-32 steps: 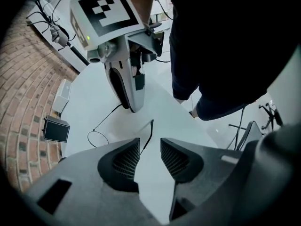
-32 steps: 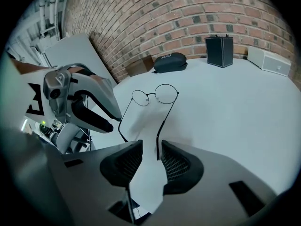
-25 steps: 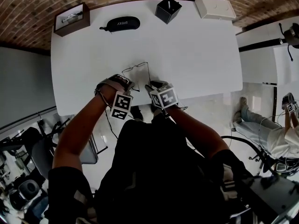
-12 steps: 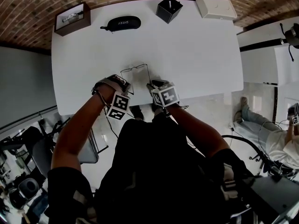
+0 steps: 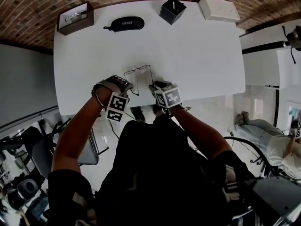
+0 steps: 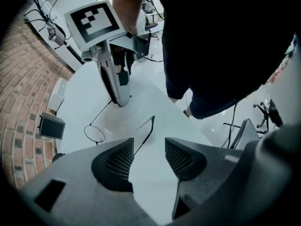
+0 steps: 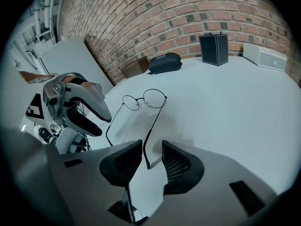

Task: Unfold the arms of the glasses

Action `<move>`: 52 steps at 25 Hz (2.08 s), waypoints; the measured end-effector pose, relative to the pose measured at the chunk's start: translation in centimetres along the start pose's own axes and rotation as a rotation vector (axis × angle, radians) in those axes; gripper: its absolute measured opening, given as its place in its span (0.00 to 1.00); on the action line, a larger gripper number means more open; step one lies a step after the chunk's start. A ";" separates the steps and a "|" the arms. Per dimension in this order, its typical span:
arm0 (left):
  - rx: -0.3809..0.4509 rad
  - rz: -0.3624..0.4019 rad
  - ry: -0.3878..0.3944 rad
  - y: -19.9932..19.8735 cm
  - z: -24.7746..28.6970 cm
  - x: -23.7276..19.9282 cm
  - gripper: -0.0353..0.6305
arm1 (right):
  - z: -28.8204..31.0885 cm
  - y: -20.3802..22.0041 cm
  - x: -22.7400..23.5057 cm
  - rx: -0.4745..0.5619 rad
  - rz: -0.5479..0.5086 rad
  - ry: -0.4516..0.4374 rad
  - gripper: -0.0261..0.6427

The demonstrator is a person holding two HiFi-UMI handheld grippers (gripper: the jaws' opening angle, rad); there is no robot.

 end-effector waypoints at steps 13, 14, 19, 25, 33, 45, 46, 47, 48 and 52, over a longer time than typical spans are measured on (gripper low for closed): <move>0.424 -0.723 -0.238 -0.3 -6.9 -4.2 0.34 | -4.0 -5.9 -1.8 0.229 -0.077 0.019 0.23; 0.475 -0.804 -0.276 0.0 -7.6 -4.7 0.32 | -5.0 -6.9 -2.1 0.250 -0.083 0.026 0.23; 0.754 -1.181 -0.510 1.6 -13.0 -7.0 0.16 | -8.0 -10.0 -2.4 0.390 -0.115 0.040 0.19; 1.018 -1.454 -0.710 3.1 -19.0 -7.6 0.07 | -12.6 -13.4 -3.4 0.557 -0.094 0.051 0.09; 0.998 -1.483 -0.857 4.6 -23.5 -7.1 0.07 | -17.3 -15.5 -6.0 0.699 -0.138 0.118 0.06; 1.001 -1.504 -0.955 3.9 -27.2 -6.1 0.07 | -22.5 -16.6 -7.8 0.820 -0.174 0.163 0.05; 0.995 -1.514 -0.958 3.8 -27.4 -6.1 0.07 | -22.8 -16.8 -7.9 0.826 -0.182 0.159 0.05; 0.983 -1.525 -0.963 3.7 -27.6 -6.2 0.07 | -23.2 -16.9 -7.9 0.830 -0.192 0.158 0.05; 0.967 -1.533 -0.972 3.6 -27.8 -6.3 0.07 | -23.5 -17.0 -7.9 0.832 -0.201 0.158 0.05; 0.925 -1.515 -1.024 2.5 -29.3 -6.8 0.07 | -24.9 -16.9 -7.8 0.844 -0.217 0.151 0.05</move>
Point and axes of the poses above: the fingertips, and each gripper's own axes: z forward along the fingers, x to its right, y out of its underside, the point moved 1 cm from there along -z, backward along the fingers, and after that the axes turned 1 degree about -y, right-handed, at the moved point
